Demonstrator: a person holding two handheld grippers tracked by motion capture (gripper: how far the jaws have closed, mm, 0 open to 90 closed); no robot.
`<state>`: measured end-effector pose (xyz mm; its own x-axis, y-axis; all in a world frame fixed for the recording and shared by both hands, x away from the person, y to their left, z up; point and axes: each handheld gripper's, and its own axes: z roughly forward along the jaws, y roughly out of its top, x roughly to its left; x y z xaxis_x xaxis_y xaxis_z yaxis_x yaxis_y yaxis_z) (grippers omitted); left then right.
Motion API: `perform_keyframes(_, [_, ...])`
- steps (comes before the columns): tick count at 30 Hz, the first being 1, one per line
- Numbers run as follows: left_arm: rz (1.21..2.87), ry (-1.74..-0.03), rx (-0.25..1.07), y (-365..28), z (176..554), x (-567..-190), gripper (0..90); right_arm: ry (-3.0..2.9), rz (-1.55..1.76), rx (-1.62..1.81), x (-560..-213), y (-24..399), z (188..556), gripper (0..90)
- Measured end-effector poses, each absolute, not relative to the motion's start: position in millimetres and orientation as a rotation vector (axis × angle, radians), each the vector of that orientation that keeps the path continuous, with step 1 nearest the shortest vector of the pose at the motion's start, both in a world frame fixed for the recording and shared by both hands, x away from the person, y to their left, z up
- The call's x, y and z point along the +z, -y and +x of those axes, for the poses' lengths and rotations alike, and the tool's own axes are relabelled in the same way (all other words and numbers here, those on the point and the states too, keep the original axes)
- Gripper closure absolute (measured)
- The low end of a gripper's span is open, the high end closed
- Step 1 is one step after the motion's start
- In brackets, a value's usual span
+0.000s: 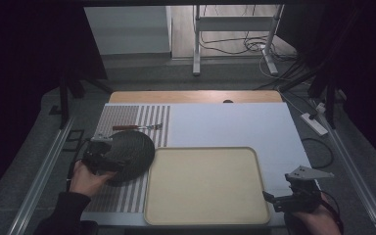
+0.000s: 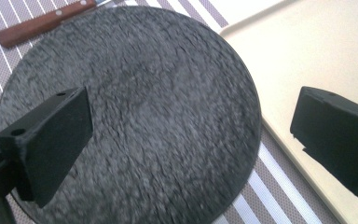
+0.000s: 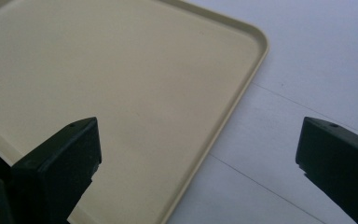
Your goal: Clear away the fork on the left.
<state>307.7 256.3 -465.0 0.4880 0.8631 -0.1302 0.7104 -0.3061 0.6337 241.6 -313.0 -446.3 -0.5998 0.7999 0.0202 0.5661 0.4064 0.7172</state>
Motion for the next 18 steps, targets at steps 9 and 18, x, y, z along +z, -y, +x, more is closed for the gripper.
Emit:
perform_keyframes(9, [2.1, -1.28, 0.312, -253, 334, -465, 0.0, -2.342, 1.184, 1.002, -446, 313, 242, 0.6])
perform_keyframes(18, [2.099, -1.281, 0.304, -249, 357, -468, 0.0, -2.344, 1.185, 1.002, -446, 313, 242, 0.6])
